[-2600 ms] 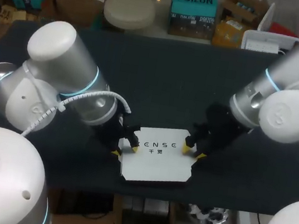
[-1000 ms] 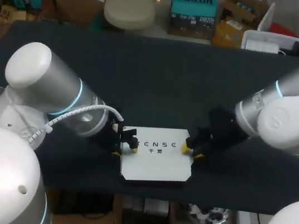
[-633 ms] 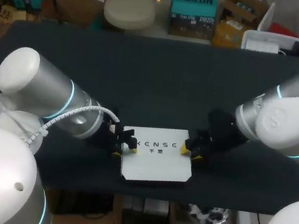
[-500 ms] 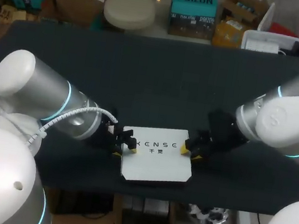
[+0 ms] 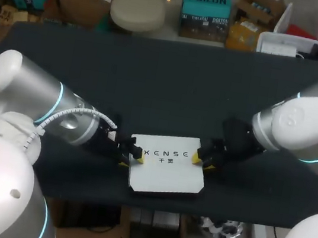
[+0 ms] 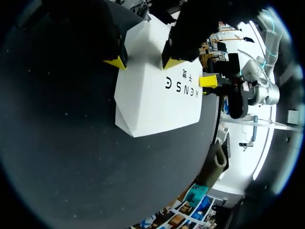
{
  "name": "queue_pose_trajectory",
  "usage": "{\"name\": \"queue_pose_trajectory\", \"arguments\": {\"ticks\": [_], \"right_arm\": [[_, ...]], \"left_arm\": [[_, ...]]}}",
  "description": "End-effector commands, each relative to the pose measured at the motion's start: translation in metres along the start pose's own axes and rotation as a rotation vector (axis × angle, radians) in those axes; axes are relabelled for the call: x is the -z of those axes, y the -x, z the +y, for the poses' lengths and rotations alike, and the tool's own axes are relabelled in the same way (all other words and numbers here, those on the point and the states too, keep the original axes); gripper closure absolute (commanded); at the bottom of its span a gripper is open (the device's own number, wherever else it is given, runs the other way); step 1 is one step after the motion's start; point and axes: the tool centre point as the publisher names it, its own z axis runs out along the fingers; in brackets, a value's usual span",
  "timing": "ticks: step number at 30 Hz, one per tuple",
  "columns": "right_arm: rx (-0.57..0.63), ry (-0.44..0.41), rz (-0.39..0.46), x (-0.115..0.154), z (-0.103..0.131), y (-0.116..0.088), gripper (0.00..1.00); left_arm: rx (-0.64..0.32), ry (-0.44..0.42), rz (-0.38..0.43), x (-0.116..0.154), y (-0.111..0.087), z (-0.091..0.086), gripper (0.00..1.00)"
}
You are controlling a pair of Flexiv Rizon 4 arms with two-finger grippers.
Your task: Assemble the packaging by folding the flat box into shape, placing the metal phone stand inside, and closing the box properly
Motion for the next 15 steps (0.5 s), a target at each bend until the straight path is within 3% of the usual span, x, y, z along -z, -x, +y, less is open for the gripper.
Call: {"name": "queue_pose_trajectory", "arguments": {"ticks": [1,15], "right_arm": [[-0.002,-0.010,0.009,-0.0033,0.0015,0.0010,0.51],[-0.006,-0.012,0.010,-0.0022,0.0003,0.0004,0.51]], "left_arm": [[-0.013,0.012,0.041,-0.0012,0.0036,0.0012,0.46],[-0.017,0.036,0.087,-0.0026,0.0076,0.0008,0.50]]}}
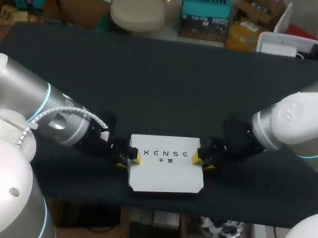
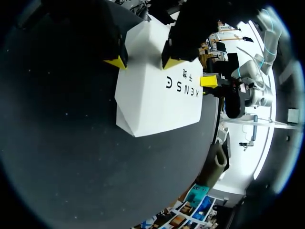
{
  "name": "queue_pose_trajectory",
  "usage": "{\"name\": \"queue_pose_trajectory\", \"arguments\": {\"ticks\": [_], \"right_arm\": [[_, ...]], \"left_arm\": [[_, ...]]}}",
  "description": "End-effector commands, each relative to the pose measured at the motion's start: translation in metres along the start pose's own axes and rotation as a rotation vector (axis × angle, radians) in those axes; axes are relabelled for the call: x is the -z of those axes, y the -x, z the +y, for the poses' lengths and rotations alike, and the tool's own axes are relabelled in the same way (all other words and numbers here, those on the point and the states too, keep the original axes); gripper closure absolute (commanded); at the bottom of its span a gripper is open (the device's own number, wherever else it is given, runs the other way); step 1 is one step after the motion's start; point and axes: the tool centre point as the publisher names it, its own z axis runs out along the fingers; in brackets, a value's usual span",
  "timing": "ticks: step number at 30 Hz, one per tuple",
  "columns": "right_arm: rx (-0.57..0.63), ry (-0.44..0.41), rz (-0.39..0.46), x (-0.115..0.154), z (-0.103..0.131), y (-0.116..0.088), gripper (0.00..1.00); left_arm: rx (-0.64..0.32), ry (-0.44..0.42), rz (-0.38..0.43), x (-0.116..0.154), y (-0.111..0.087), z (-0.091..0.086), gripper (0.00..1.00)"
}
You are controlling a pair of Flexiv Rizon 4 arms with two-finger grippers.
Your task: Assemble the packaging by folding the flat box into shape, placing the metal phone stand inside, and closing the box properly
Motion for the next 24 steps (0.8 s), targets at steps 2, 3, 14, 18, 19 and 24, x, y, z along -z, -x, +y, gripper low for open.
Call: {"name": "queue_pose_trajectory", "arguments": {"ticks": [2,3,14,18,19,24], "right_arm": [[0.000,-0.006,0.010,-0.003,-0.001,0.000,0.51],[0.000,-0.007,0.011,-0.003,-0.001,-0.001,0.51],[-0.007,-0.021,0.023,-0.003,-0.006,-0.002,0.51],[-0.010,-0.022,0.024,-0.001,-0.006,-0.003,0.51],[-0.011,-0.023,0.024,-0.001,-0.006,-0.004,0.51],[-0.024,-0.039,0.027,0.000,-0.005,-0.005,0.52]], "left_arm": [[0.002,0.020,0.008,-0.006,0.001,-0.002,0.53],[0.003,0.024,0.011,-0.006,0.000,-0.002,0.54],[-0.004,0.051,0.026,-0.006,-0.005,-0.001,0.56],[0.000,0.058,0.025,-0.005,-0.008,0.000,0.56],[0.001,0.062,0.024,-0.005,-0.008,0.000,0.56],[0.004,0.083,0.036,-0.005,-0.010,0.001,0.56]]}}
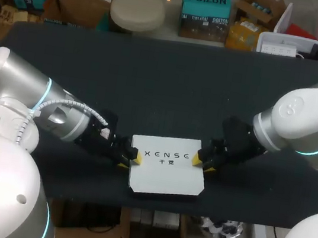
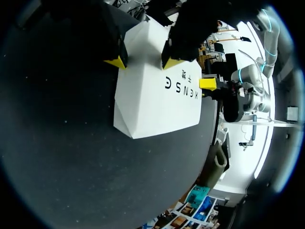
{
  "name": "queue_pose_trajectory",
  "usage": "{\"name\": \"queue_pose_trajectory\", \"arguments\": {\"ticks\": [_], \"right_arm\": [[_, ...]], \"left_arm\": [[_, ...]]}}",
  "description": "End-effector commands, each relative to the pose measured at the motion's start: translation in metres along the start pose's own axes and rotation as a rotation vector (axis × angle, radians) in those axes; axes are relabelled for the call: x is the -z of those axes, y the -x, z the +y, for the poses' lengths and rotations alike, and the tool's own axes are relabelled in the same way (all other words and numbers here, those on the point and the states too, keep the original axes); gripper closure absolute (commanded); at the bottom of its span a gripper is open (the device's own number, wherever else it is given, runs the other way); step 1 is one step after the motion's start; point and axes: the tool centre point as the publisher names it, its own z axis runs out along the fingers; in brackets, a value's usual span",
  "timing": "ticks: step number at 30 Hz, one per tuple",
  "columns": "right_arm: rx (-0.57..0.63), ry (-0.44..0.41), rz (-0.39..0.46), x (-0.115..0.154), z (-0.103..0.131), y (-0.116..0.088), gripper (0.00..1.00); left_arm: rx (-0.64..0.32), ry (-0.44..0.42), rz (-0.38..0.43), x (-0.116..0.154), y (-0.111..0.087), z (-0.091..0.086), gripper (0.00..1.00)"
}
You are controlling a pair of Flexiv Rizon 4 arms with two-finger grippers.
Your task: Assemble the packaging by folding the flat box into shape, placing the metal phone stand inside, and closing the box properly
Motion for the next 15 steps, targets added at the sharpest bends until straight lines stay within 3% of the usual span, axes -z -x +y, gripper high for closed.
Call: {"name": "queue_pose_trajectory", "arguments": {"ticks": [1,15], "right_arm": [[-0.007,-0.019,0.009,-0.0009,0.0029,-0.0030,0.51],[-0.029,-0.036,0.016,0.0020,0.0061,-0.0041,0.52]], "left_arm": [[0.002,0.018,-0.003,-0.0042,-0.0053,-0.0021,0.55],[0.007,0.035,0.000,-0.0037,-0.0092,-0.0013,0.54]]}}
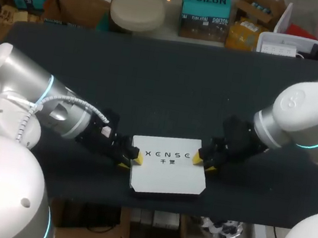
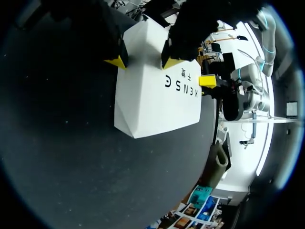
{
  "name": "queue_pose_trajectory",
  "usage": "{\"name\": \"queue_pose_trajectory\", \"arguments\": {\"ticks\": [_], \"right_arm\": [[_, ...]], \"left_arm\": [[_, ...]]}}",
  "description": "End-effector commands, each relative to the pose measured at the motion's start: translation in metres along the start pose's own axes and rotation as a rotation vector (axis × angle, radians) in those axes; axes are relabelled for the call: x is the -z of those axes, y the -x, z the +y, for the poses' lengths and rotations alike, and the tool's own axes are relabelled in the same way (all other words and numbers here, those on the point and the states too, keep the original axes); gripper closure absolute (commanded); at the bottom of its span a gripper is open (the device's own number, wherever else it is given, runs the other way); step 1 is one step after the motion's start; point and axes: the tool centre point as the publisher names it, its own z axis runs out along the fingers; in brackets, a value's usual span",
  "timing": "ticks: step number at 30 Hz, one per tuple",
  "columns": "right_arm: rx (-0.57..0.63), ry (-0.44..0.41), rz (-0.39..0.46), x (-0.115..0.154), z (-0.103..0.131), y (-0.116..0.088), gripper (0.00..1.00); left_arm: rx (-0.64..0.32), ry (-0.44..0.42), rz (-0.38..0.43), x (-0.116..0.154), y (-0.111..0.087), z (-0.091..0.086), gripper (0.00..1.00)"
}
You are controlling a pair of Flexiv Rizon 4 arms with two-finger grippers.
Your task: Assemble the packaging by folding the flat box into shape, placing the metal phone stand inside, and closing the box properly
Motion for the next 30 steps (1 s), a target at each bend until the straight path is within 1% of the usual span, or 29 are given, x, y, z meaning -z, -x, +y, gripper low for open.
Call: {"name": "queue_pose_trajectory", "arguments": {"ticks": [1,15,20,24,30], "right_arm": [[-0.004,-0.014,0.008,0.0000,0.0030,-0.0043,0.52],[-0.021,-0.032,0.012,0.0025,0.0046,-0.0032,0.52],[-0.017,-0.039,0.009,-0.0023,0.0047,-0.0048,0.51],[-0.013,-0.039,0.004,-0.0053,0.0043,-0.0009,0.51],[-0.012,-0.039,0.001,-0.0059,0.0038,-0.0003,0.51]], "left_arm": [[0.002,0.007,-0.003,-0.0039,-0.0057,-0.0023,0.54],[0.014,0.018,-0.004,-0.0026,-0.0056,-0.0031,0.54],[0.013,0.023,-0.008,-0.0056,-0.0059,-0.0040,0.54],[0.008,0.016,-0.022,-0.0070,-0.0021,-0.0031,0.53],[0.006,0.026,-0.014,-0.0087,-0.0007,-0.0042,0.52]]}}
